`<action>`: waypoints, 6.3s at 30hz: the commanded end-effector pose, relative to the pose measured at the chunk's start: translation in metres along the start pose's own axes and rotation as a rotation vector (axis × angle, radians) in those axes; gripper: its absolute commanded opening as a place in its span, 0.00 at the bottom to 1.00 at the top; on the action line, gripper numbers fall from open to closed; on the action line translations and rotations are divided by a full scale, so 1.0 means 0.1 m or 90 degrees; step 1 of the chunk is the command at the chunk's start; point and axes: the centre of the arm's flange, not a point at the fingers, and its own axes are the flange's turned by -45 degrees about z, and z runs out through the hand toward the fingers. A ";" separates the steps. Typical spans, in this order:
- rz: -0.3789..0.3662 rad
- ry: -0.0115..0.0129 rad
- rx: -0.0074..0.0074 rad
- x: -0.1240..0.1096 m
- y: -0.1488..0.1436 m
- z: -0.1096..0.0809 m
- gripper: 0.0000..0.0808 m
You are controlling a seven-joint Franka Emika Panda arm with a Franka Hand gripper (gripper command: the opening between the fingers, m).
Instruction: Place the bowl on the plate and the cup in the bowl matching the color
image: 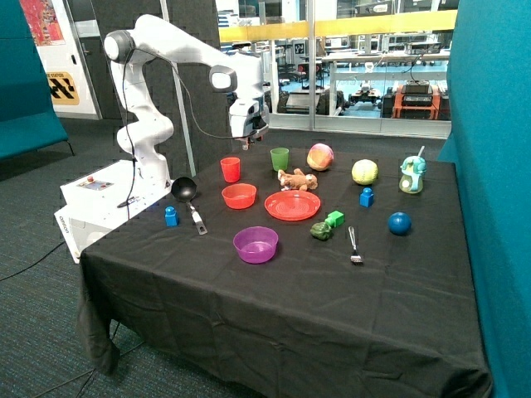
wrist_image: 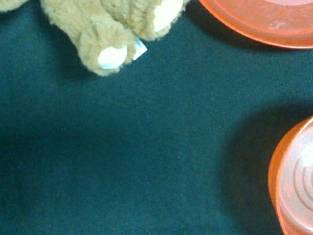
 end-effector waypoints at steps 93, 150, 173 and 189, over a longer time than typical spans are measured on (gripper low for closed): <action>-0.096 0.0023 0.0004 -0.18 0.40 1.33 0.68; -0.117 0.0023 0.0004 -0.16 0.37 1.54 0.46; -0.095 0.0023 0.0004 -0.33 0.54 1.57 0.00; -0.109 0.0023 0.0004 -0.33 0.48 1.61 0.00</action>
